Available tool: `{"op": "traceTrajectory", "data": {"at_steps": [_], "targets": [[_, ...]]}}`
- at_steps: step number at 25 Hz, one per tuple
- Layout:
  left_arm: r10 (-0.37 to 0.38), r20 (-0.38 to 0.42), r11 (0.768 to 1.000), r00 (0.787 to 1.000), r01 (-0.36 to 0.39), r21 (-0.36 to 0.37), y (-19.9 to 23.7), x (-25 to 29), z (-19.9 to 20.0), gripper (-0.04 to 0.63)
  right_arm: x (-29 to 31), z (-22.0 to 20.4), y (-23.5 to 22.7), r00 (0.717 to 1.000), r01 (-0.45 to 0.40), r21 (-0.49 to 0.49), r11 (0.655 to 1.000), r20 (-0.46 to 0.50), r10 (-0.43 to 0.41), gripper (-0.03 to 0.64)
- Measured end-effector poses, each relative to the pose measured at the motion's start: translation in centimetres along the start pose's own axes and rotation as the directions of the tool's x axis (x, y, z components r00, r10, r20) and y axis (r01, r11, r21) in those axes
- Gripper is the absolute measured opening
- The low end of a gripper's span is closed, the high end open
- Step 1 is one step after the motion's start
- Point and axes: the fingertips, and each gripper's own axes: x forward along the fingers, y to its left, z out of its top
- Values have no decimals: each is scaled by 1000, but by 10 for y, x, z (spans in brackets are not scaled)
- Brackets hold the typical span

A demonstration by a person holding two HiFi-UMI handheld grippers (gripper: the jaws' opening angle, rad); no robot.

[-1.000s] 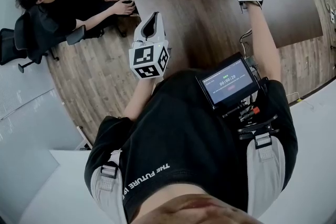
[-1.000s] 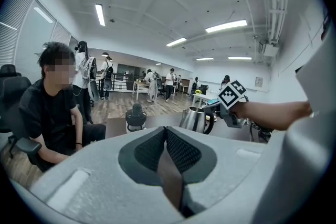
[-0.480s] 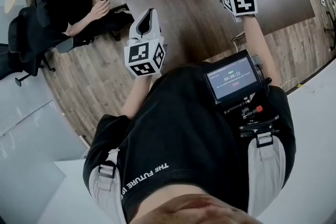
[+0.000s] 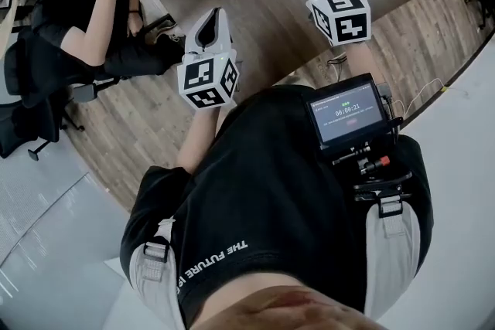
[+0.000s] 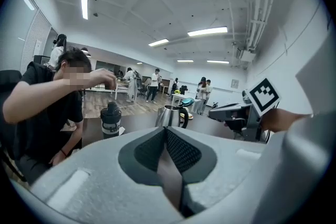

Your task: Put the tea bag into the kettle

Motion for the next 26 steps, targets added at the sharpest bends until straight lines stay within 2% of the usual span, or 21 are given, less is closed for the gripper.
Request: {"op": "traceTrajectory", "data": {"at_steps": [8,18,26], "targets": [[-70,-42,997,997,71,14,-11,19,-16,15,-15,-28,8,999,36,74,997,-8,-35,6],[-90,-73,996,993,92,19,-10,24,-22,15,-23,-36,29,1000,30,143,989,-4,-30,8],[-103,-71,994,992,105,25,-10,25,-17,15,-25,-32,33,999,42,152,987,-8,-41,8]]}}
